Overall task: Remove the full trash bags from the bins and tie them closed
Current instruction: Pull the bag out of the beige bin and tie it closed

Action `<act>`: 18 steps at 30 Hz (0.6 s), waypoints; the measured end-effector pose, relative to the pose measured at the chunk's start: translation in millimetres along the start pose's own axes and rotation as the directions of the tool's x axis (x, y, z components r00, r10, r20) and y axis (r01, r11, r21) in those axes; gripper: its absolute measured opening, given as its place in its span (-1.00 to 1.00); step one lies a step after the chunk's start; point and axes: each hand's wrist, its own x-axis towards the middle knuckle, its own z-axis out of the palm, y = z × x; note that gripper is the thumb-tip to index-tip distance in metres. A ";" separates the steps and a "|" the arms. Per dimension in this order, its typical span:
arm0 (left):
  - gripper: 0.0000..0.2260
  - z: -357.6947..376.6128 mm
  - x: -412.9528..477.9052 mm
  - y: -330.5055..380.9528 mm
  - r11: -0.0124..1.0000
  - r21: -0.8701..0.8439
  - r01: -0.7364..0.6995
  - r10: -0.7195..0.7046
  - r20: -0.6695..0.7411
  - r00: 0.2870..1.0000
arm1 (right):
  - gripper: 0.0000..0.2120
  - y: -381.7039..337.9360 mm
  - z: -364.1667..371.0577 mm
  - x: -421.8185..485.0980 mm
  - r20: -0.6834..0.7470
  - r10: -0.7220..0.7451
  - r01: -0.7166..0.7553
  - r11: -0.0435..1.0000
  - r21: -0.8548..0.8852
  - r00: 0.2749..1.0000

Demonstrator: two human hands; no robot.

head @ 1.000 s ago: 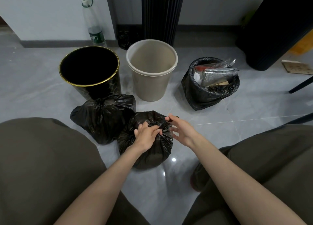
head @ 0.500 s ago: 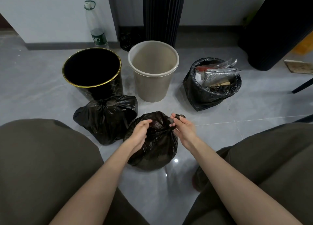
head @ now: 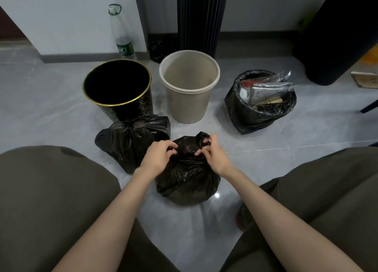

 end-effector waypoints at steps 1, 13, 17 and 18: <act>-0.78 -4.6 0.1 -1.2 0.990 0.139 -0.016 0.014 0.014 1.000 | -0.80 -0.4 0.2 -0.7 0.004 -0.002 0.002 1.000 -0.003 1.000; -0.80 -23.5 2.0 14.3 0.915 0.255 -0.313 0.236 0.292 0.927 | -0.84 0.7 6.9 7.7 0.010 0.088 -0.088 0.993 0.076 0.996; -0.80 -19.9 1.4 18.5 0.927 0.181 -0.327 0.245 0.367 0.897 | -0.86 -1.1 9.1 3.6 0.084 0.044 -0.054 0.990 0.127 0.995; -0.80 -18.3 1.2 19.9 0.932 0.160 -0.326 0.247 0.378 0.892 | -0.86 -1.6 9.5 2.7 0.104 0.040 -0.055 0.988 0.142 0.994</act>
